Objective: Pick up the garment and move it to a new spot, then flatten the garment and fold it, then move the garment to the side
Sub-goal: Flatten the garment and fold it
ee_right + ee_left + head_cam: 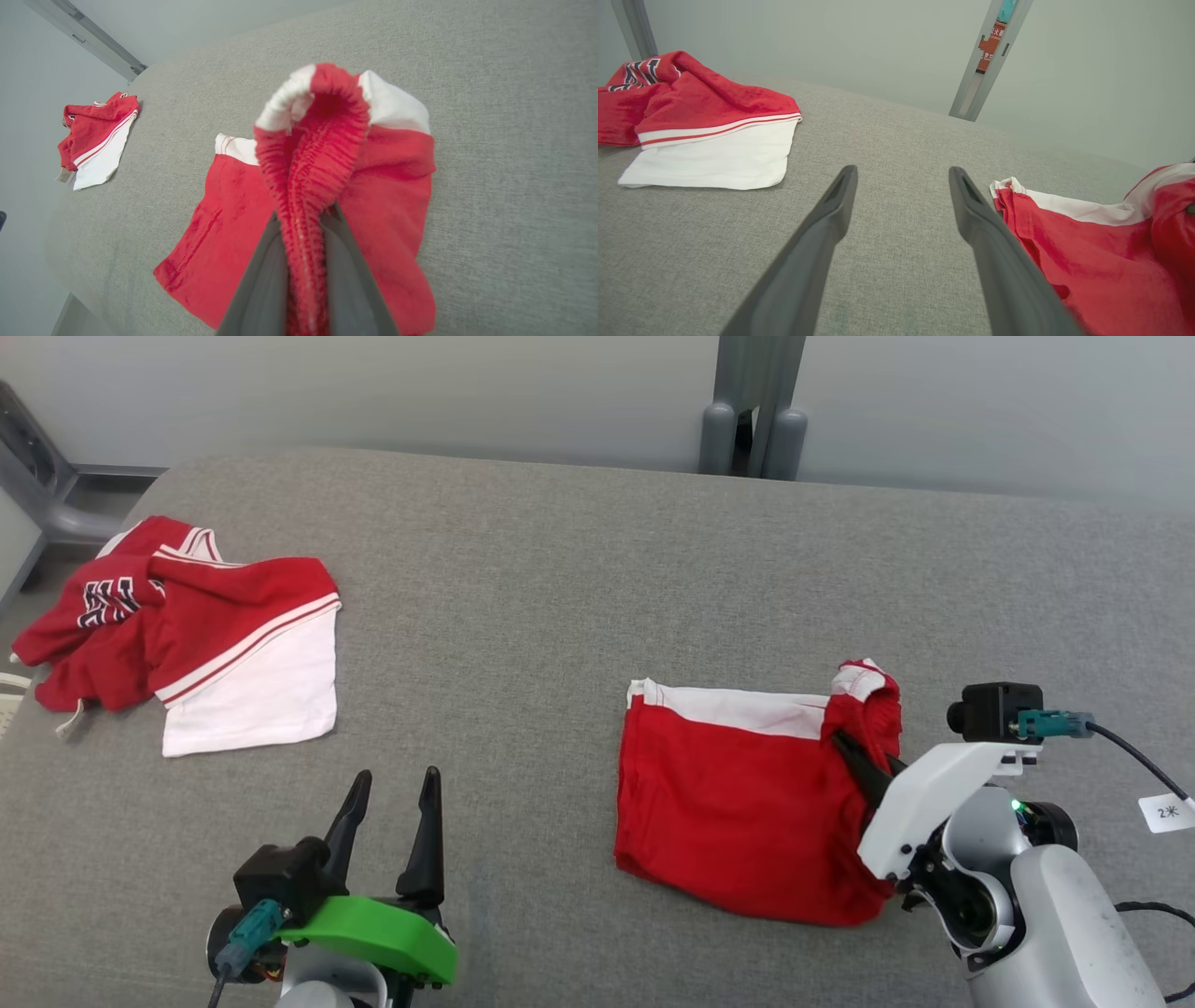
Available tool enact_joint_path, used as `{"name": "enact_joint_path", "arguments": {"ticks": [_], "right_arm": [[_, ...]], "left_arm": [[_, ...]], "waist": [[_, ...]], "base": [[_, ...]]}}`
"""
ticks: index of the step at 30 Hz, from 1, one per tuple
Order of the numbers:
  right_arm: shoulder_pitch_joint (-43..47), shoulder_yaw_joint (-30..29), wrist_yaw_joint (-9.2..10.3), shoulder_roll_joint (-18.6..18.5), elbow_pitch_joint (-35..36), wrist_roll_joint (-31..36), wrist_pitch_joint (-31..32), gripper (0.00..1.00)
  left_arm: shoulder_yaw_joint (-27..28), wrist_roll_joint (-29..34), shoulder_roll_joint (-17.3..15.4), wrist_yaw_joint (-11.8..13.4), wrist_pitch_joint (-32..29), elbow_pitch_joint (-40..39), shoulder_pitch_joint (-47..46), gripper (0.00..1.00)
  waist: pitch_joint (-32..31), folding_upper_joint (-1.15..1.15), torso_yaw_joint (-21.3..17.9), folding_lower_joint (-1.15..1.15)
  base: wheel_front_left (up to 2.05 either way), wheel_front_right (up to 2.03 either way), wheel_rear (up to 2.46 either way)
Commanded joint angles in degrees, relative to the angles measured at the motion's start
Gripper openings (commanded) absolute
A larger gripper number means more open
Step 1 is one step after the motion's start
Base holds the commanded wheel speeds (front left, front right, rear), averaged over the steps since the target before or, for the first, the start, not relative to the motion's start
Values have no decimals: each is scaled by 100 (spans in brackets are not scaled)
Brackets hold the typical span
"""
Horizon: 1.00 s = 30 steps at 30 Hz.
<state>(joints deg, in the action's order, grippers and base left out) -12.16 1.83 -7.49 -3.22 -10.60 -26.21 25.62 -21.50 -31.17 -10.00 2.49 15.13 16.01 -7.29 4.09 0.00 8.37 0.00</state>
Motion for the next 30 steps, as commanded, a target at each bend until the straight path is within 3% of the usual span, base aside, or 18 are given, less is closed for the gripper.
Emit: {"name": "enact_joint_path", "arguments": {"ticks": [1, 11, 12, 13, 14, 15, 24, 30], "right_arm": [[-112, 73, 0, 10, -60, -44, -74, 0], [-726, 820, 0, 24, -1306, -681, -751, 0], [-794, 865, 0, 23, -1433, -712, -822, 18], [-879, 922, 0, 25, -1610, -745, -904, 42], [-964, 999, -1, 26, -1771, -761, -986, 94], [-1025, 1058, -1, 26, -1884, -792, -1054, 100], [-1367, 1993, 0, 18, -2133, -1465, -1591, 100], [-1447, 2005, 0, 18, -1987, -1295, -2074, 100]], "left_arm": [[-1, 62, 13, -38, 2, 22, -60, 100], [-53, 112, 115, -110, 2, 101, -119, 100], [-51, 118, 126, -120, 3, 111, -115, 100], [-61, 126, 138, -135, 2, 126, -115, 100], [-65, 134, 147, -139, 3, 139, -113, 100], [-64, 141, 153, -143, 3, 150, -112, 100], [-22, 180, 207, -173, 3, 195, -25, 100], [6, 238, 230, -184, 3, 133, -50, 100]], "waist": [[-5, 0, 113, 0], [36, 0, 547, 0], [38, 0, 572, 0], [43, 0, 608, 0], [46, 0, 634, 0], [44, 0, 653, 0], [-62, 0, 584, 0], [-137, 0, 340, 0]], "base": [[0, 0, 0], [0, 0, 0], [0, 0, 0], [0, 0, 0], [0, 0, 0], [0, 0, 0], [0, 0, 0], [0, 0, 0]]}}
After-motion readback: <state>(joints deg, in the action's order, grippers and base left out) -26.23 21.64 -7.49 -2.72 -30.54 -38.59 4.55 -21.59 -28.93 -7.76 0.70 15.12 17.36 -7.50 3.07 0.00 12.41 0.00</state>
